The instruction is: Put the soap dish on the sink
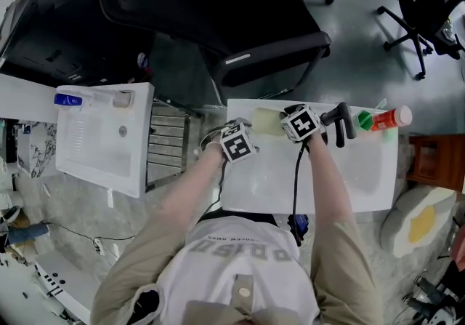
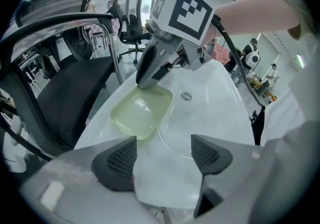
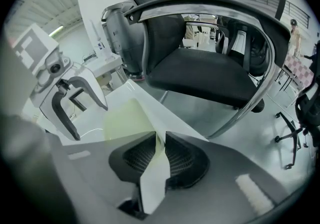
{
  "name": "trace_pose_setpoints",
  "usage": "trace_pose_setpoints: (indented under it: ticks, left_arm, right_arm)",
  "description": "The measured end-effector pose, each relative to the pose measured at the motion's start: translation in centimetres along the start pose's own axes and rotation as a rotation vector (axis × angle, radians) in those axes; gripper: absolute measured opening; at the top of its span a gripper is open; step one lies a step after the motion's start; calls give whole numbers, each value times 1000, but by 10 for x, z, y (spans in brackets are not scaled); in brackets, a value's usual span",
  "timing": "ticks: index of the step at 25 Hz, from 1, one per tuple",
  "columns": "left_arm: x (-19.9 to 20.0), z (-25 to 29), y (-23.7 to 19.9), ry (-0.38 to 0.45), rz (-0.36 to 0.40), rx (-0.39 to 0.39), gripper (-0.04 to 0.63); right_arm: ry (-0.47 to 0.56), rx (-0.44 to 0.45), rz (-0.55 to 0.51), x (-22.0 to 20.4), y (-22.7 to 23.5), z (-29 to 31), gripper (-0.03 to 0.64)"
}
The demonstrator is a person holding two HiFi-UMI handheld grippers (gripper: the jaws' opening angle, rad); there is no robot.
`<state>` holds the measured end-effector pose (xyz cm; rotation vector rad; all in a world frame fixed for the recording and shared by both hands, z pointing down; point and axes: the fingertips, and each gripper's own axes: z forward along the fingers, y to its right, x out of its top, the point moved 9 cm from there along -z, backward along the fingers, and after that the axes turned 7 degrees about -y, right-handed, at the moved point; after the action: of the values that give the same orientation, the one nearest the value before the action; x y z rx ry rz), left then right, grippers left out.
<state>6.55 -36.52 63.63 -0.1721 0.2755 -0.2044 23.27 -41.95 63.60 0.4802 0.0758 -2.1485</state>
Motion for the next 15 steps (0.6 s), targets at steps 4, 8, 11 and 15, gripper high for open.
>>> trace_pose_setpoints:
  ticks: [4, 8, 11, 15]
  left_arm:
    - [-1, 0, 2, -2, -4, -5, 357]
    - [-1, -3, 2, 1, -2, 9, 357]
    - [-6, 1, 4, 0, -18, -10, 357]
    - [-6, -2, 4, 19, -24, 6, 357]
  right_arm:
    - [3, 2, -12, 2, 0, 1, 64]
    - [0, -2, -12, 3, 0, 1, 67]
    - [4, -9, -25, 6, 0, 0, 66]
    - [43, 4, 5, 9, 2, -9, 67]
